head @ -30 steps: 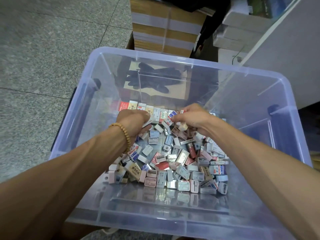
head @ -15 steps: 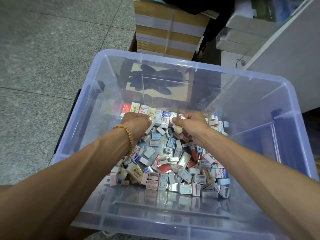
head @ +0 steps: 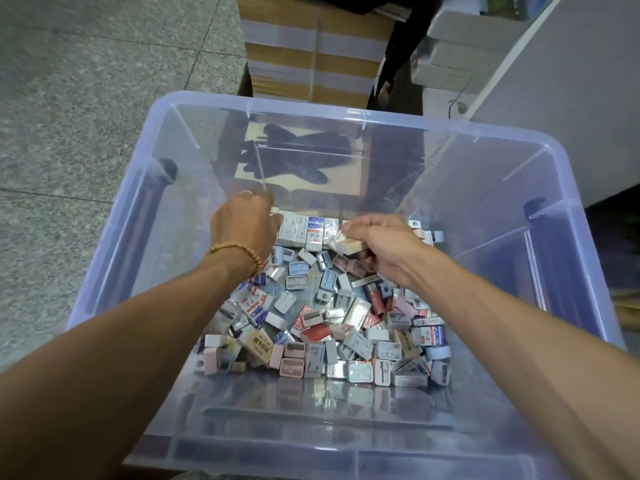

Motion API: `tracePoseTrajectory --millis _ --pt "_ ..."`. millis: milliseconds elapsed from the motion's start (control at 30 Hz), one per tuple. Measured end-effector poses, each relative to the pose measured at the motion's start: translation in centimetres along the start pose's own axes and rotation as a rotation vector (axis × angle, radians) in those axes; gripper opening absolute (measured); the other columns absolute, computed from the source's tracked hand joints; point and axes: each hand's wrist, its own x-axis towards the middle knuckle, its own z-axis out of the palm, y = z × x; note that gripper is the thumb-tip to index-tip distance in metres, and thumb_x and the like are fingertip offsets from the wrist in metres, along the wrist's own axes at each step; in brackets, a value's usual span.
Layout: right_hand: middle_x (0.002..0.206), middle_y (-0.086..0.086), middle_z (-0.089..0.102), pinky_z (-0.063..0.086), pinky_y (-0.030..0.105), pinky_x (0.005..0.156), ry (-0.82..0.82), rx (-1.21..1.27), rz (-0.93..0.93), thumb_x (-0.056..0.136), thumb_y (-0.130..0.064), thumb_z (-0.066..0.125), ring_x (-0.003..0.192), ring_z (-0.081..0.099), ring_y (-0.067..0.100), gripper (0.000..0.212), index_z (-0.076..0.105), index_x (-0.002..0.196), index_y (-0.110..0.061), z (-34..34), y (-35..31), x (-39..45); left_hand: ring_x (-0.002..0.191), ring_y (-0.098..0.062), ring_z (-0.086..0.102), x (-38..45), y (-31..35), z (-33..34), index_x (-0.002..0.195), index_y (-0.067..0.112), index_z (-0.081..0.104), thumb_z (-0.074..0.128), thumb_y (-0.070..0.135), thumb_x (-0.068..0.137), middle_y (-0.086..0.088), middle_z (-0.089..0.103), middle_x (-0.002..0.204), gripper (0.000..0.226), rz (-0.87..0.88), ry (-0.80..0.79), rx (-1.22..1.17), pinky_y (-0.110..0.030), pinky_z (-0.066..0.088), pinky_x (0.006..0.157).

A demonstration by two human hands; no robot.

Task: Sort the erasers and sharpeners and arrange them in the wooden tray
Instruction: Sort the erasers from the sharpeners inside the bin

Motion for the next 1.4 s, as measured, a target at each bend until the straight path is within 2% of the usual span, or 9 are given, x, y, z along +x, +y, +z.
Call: tracePoseTrajectory --millis 167,333,533,667,800,933,1133,1267,1400 --pt "0.075 0.007 0.07 0.046 0.037 0.065 -0.117 0.091 -0.072 0.087 -0.006 0.073 0.078 0.055 0.028 0.008 0.068 0.087 -0.012 0.3 0.1 0.0 0.061 -0.014 0.061 -1.2 2.6 -1.5 0.106 0.015 0.064 0.062 0.014 0.092 -0.009 0.07 0.081 0.014 -0.14 -0.306 -0.756 -0.022 0.051 0.051" --pt "0.082 0.012 0.068 0.041 0.028 0.054 -0.15 0.106 -0.109 0.087 -0.008 0.072 0.066 0.055 0.019 0.004 0.07 0.091 -0.009 1.0 -0.5 -0.6 0.073 -0.02 0.071 -1.3 2.3 -1.4 0.112 0.005 0.063 0.066 0.004 0.089 -0.011 0.073 0.078 0.023 -0.239 -0.567 -0.994 -0.032 0.059 0.066" --pt "0.096 0.019 0.071 0.058 0.049 0.088 0.007 -0.022 -0.016 0.087 0.01 0.067 0.087 0.07 0.032 0.019 0.068 0.085 -0.008 -0.1 0.0 -0.2 0.058 -0.014 0.062 -0.3 1.6 -0.5 0.083 0.011 0.068 0.071 0.008 0.085 -0.003 0.07 0.076 0.005 -0.385 -0.324 -0.743 -0.023 0.049 0.048" --pt "0.088 0.012 0.072 0.057 0.046 0.092 0.027 0.061 -0.01 0.085 0.013 0.067 0.09 0.075 0.029 0.024 0.063 0.095 -0.009 0.8 -0.1 0.5 0.066 -0.018 0.065 0.1 1.2 0.6 0.064 0.01 0.066 0.073 0.024 0.084 -0.006 0.07 0.07 0.026 -0.3 -0.25 -0.469 -0.029 0.055 0.064" --pt "0.084 0.01 0.072 0.06 0.041 0.067 0.134 -0.116 -0.033 0.084 -0.002 0.076 0.071 0.072 0.025 0.016 0.065 0.082 -0.013 2.5 0.2 1.2 0.067 -0.026 0.064 0.4 1.1 0.7 0.07 0.009 0.064 0.064 0.044 0.085 -0.007 0.065 0.065 0.038 -0.147 -0.202 -0.128 -0.035 0.057 0.065" --pt "0.071 0.005 0.072 0.061 0.043 0.075 0.192 -0.375 -0.12 0.081 -0.015 0.08 0.071 0.071 0.025 0.022 0.066 0.064 -0.015 3.0 0.7 1.8 0.073 -0.029 0.063 0.0 1.5 1.1 0.071 0.014 0.057 0.054 0.044 0.091 -0.009 0.066 0.075 0.036 -0.045 -0.21 -0.017 -0.037 0.056 0.069" --pt "0.072 0.011 0.073 0.061 0.041 0.072 0.206 -0.426 -0.195 0.09 -0.021 0.071 0.071 0.073 0.026 0.022 0.065 0.075 -0.007 3.2 1.0 2.1 0.093 -0.02 0.054 -0.3 0.6 1.1 0.104 0.02 0.063 0.071 0.032 0.085 0.0 0.06 0.1 0.024 0.289 -0.117 -0.1 -0.03 0.044 0.073" --pt "0.075 0.016 0.074 0.048 0.029 0.048 0.09 -0.425 -0.196 0.095 -0.021 0.068 0.056 0.068 0.019 0.021 0.063 0.083 -0.004 3.8 0.2 2.1 0.098 -0.025 0.055 -0.1 -0.3 1.3 0.113 0.017 0.069 0.072 0.03 0.085 -0.003 0.064 0.106 0.03 0.407 -0.049 0.043 -0.036 0.046 0.078" --pt "0.087 0.01 0.071 0.046 0.027 0.064 0.153 -0.586 -0.319 0.091 -0.024 0.067 0.073 0.062 0.019 0.019 0.064 0.096 -0.005 3.9 0.4 1.5 0.099 -0.026 0.053 -0.3 -0.6 1.5 0.12 0.016 0.064 0.075 0.026 0.082 -0.006 0.062 0.109 0.041 0.392 -0.047 0.032 -0.036 0.046 0.08"
